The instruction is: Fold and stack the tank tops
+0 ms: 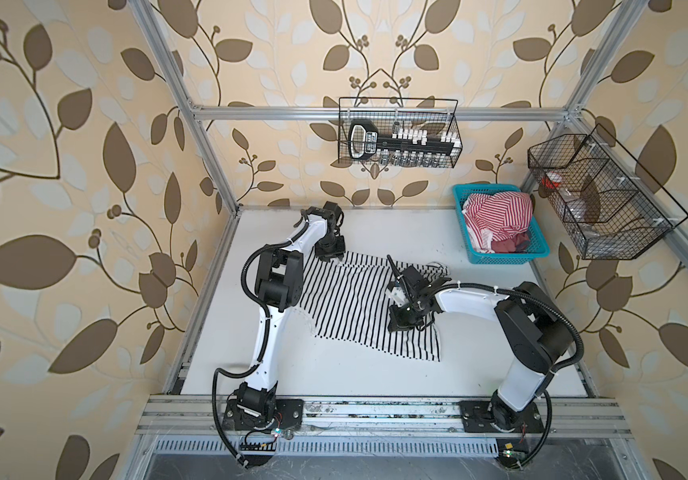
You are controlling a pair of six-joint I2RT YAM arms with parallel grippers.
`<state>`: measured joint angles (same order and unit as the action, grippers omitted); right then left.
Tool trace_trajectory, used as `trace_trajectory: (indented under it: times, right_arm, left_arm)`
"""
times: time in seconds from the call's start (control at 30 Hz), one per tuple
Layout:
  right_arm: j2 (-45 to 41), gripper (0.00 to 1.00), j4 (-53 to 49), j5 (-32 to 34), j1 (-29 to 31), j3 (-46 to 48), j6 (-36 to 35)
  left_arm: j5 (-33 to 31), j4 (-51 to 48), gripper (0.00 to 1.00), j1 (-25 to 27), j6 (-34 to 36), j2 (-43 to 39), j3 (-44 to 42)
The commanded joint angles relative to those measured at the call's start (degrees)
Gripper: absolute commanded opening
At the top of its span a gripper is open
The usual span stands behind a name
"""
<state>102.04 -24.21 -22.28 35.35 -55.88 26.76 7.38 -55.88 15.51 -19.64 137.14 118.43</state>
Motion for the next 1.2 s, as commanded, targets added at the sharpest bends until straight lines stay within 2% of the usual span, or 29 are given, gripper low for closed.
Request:
trace_trajectory:
  times: [0.0,0.2,0.3,0.77,0.93,1.17]
  right_arm:
    - [2.6,0.05,-1.5,0.9,0.4,-0.2,-0.5]
    - [2.4,0.05,-1.6,1.1,0.4,0.2,-0.4]
    - [2.6,0.05,-1.6,1.2,0.4,0.3,-0.6]
    - [4.3,0.04,-1.8,1.5,0.4,0.6,-1.0]
    - [4.8,0.03,-2.2,1.8,0.5,1.2,-1.3]
    - [4.3,0.02,-4.3,3.8,1.1,2.2,-2.1]
  left_arm:
    - [2.7,-0.4,0.49,0.8,0.4,-4.5,-0.4]
    - [3.4,0.0,0.51,1.2,-1.0,-2.9,0.6]
    - [3.4,0.3,0.47,1.3,-1.1,-3.1,0.6]
    - [3.5,0.1,0.01,1.5,-1.1,-3.3,0.9]
    - [2.9,-0.8,0.00,1.4,-0.8,-2.9,3.4]
    - [1.7,-4.5,0.00,1.4,0.4,0.6,14.0]
